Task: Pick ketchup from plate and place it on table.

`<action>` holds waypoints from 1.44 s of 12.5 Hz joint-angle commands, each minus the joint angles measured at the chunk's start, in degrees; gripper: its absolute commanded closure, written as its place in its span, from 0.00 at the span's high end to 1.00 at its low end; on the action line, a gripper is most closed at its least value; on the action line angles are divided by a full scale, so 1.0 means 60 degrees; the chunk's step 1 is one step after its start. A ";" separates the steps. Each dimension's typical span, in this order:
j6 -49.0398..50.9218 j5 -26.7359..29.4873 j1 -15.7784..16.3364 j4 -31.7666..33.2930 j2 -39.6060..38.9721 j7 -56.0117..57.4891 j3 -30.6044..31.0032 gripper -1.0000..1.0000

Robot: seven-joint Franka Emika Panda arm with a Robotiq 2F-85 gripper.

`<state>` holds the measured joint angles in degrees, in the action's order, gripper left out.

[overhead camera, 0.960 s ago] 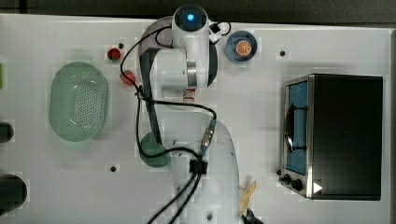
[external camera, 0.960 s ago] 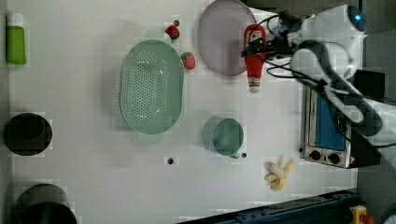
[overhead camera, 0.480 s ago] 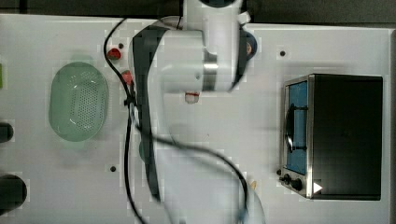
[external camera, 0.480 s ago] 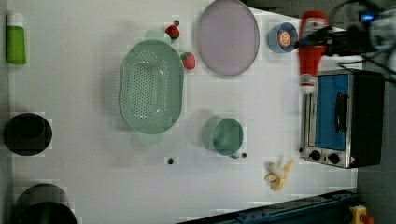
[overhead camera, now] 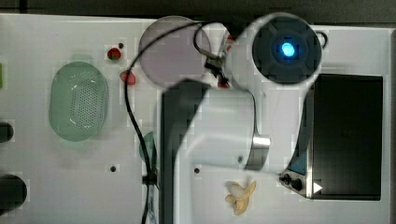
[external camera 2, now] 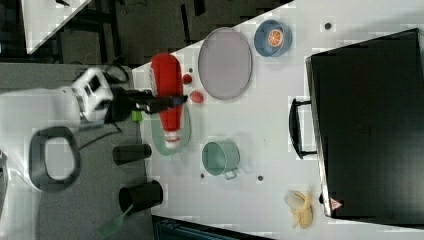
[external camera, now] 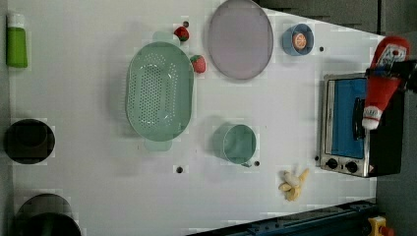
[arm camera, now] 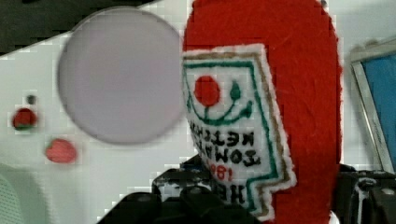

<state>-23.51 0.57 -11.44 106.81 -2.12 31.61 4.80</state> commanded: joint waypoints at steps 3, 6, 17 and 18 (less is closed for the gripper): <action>-0.1325 0.0044 0.0004 0.2836 -0.0133 0.0210 -0.0005 0.64; -0.3008 0.0045 0.0069 0.4068 -0.0483 0.0207 0.0070 0.64; -0.3985 0.0045 0.0105 0.4053 -0.1688 0.0135 0.0220 1.00; -0.3966 0.0046 0.0105 0.3904 -0.1500 0.0067 0.0234 1.00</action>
<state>-47.11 0.63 -10.56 132.38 -15.28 31.61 5.62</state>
